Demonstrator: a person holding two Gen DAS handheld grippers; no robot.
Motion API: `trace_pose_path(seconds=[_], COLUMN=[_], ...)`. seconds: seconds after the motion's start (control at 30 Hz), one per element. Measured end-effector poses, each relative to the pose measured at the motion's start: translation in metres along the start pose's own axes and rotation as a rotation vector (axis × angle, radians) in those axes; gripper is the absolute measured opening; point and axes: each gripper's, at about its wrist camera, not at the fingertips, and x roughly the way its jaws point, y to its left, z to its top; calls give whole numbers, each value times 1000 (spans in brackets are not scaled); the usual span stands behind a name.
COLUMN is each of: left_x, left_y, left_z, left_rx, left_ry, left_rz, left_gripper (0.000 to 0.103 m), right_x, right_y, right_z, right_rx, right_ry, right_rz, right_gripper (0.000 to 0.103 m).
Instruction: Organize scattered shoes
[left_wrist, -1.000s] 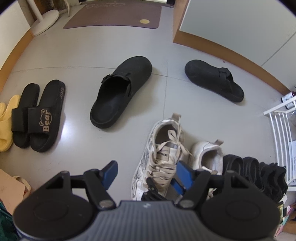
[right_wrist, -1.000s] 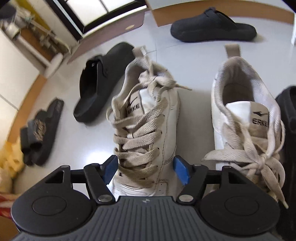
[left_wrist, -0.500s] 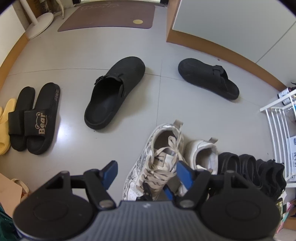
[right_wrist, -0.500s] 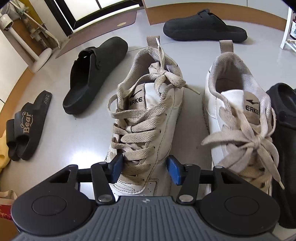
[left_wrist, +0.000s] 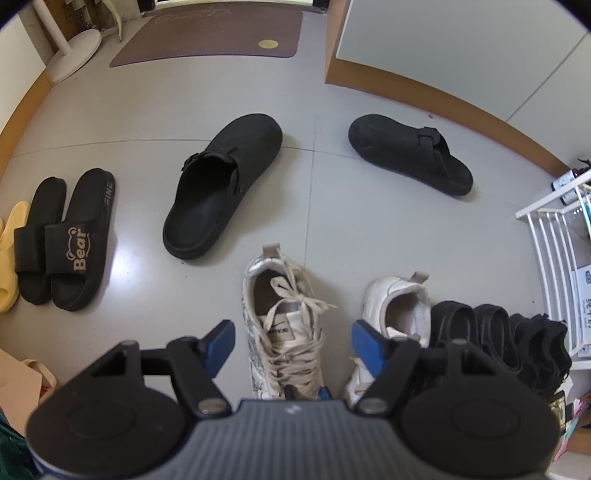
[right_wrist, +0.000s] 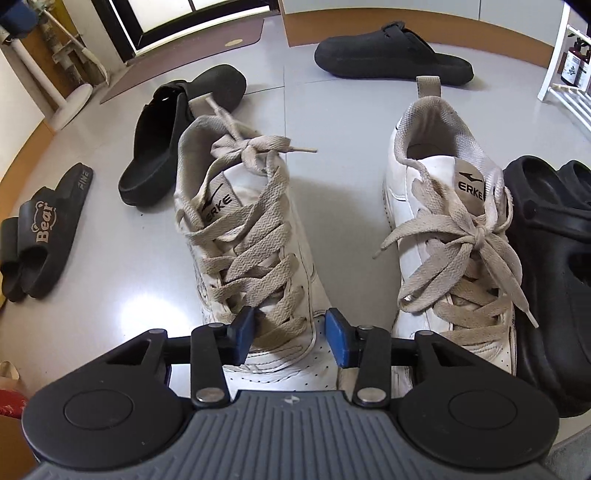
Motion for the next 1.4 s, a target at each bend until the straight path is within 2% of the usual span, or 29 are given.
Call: trace_pose_path(seconds=[0.13, 0.3, 0.5, 0.63, 0.7, 0.87, 0.97, 1.1, 1.23, 1.4], left_x=[0, -2, -3, -3, -5, -5, -2, -1, -2, 0], left_y=[0, 2, 8, 10, 12, 18, 21, 23, 18, 15], left_z=[0, 1, 0, -1, -1, -2, -4, -4, -5, -6], left_rx=[2, -4, -12, -13, -15, -25, -29, -35, -19, -13], left_ry=[4, -1, 1, 5, 2, 0, 8, 13, 11, 18], left_rz=[-2, -9, -18, -25, -29, -32, -24, -19, -26, -26], left_gripper=[72, 72, 72, 72, 72, 73, 73, 73, 73, 73], right_x=[1, 10, -6, -13, 0, 20, 29, 27, 20, 18], right_y=[-8, -4, 7, 14, 25, 30, 31, 28, 27, 18], right_z=[3, 12, 17, 14, 12, 10, 10, 4, -4, -4], right_rx=[-54, -107, -91, -80, -122, -122, -123, -67, -15, -12], right_ry=[-33, -27, -71, -92, -53, -22, -14, -26, -25, -23], right_rz=[41, 88, 66, 83, 89, 52, 29, 9, -66, -74], right_gripper=[65, 68, 74, 89, 90, 89, 84, 80, 79, 78])
